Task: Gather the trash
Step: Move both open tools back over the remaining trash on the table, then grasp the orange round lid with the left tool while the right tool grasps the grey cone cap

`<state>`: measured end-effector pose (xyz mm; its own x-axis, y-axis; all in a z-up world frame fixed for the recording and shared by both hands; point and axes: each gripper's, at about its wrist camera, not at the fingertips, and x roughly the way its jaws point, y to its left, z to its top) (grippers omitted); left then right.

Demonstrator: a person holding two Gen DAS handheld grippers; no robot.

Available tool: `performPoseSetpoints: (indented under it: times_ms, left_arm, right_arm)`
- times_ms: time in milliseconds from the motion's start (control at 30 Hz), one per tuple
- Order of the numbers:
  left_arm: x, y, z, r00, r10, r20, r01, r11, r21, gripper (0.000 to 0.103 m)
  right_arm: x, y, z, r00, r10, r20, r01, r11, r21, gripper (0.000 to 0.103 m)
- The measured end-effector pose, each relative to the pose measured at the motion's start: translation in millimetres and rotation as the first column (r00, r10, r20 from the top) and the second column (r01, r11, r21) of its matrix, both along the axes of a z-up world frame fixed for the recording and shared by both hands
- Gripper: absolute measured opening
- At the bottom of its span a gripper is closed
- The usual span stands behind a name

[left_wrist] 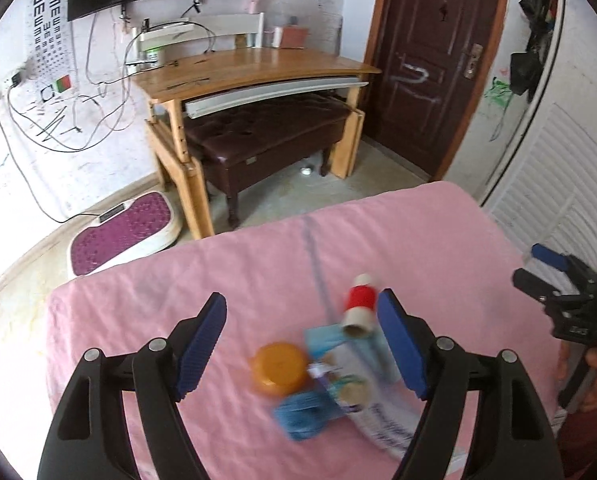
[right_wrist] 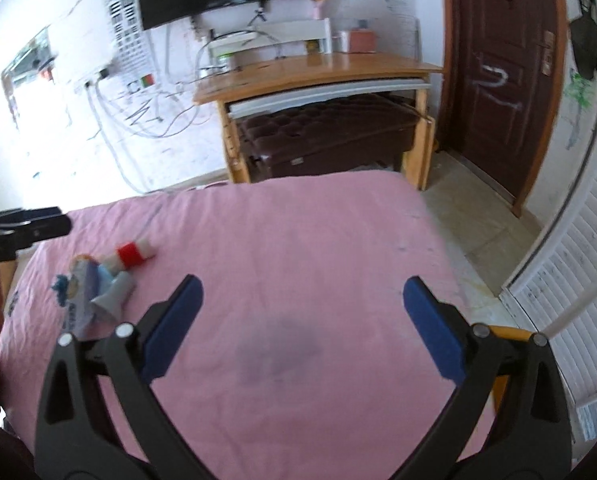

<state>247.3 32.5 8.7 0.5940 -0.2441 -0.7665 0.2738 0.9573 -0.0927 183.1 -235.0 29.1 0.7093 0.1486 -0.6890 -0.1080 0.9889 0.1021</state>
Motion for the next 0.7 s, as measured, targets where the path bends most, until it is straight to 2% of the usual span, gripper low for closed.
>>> performPoseSetpoints:
  times_ms: [467,700]
  left_arm:
    - [-4,27,-30,1.0,0.028,-0.014,-0.027,0.994,0.106,0.073]
    - [-9,18,-39,0.997,-0.042,-0.059,0.047,0.995,0.091,0.073]
  right_arm:
    - [0,74,-3,0.98,0.196,-0.037,-0.198,0.979,-0.051,0.097]
    - [-1,94,-10,0.96,0.272,-0.06,-0.275,0.96,-0.046,0.097]
